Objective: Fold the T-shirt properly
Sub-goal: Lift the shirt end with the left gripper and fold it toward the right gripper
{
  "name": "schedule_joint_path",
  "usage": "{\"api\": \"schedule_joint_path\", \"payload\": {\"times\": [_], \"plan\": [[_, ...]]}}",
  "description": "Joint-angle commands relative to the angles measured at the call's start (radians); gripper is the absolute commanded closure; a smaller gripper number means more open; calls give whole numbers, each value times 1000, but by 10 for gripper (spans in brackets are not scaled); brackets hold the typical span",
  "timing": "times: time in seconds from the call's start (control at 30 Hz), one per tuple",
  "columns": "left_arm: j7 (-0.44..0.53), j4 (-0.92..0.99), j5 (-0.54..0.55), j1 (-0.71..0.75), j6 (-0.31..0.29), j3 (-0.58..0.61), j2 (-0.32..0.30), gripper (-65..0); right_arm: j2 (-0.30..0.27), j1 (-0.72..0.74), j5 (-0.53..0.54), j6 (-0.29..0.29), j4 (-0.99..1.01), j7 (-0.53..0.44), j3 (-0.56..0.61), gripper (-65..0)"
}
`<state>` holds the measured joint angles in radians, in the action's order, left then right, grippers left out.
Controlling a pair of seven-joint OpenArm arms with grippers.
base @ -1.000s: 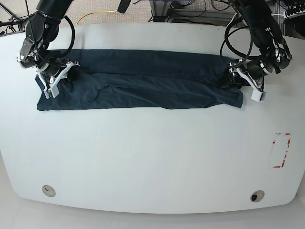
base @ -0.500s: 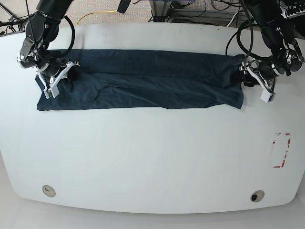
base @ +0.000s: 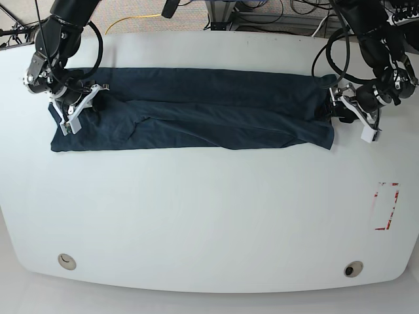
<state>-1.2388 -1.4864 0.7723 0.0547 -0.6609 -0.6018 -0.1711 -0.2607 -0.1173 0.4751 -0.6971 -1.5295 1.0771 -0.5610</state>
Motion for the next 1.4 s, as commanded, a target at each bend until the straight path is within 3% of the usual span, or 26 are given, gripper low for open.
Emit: {"api": "schedule_joint_path", "payload": {"times": [0.0,0.27,0.67,0.77,0.87,0.93,1.07,1.37], "plan": [[14,2,23,-14,-4,1,3,-519,-15,3,-9,-1,-7,15,0,-82],[14,183,23,-46,-4,-5,20,-519,-13,3,-9,-1,-7,15,0,-82],[-14,189,25,-59,-7,1,57,-515,-9,3,-9,-1,-7,15,0,-82],[-9,197,20,-80,-6,-2,57,-419,-9,3,-9,-1,-7,15,-1,-82],[20,198,17,-82,-1,-2,57,-217,-9,3,-9,-1,-7,15,-4,-82],[37,198,17,-82,43,0,57,-107,-9,3,-9,-1,-7,15,-4,-82],[57,192,17,-79,145,0,57,-82,-9,3,-9,-1,-7,15,-3,-82],[67,112,-30,-74,151,3,49,-53,-9,3,-9,-1,-7,15,-3,-81]]}}
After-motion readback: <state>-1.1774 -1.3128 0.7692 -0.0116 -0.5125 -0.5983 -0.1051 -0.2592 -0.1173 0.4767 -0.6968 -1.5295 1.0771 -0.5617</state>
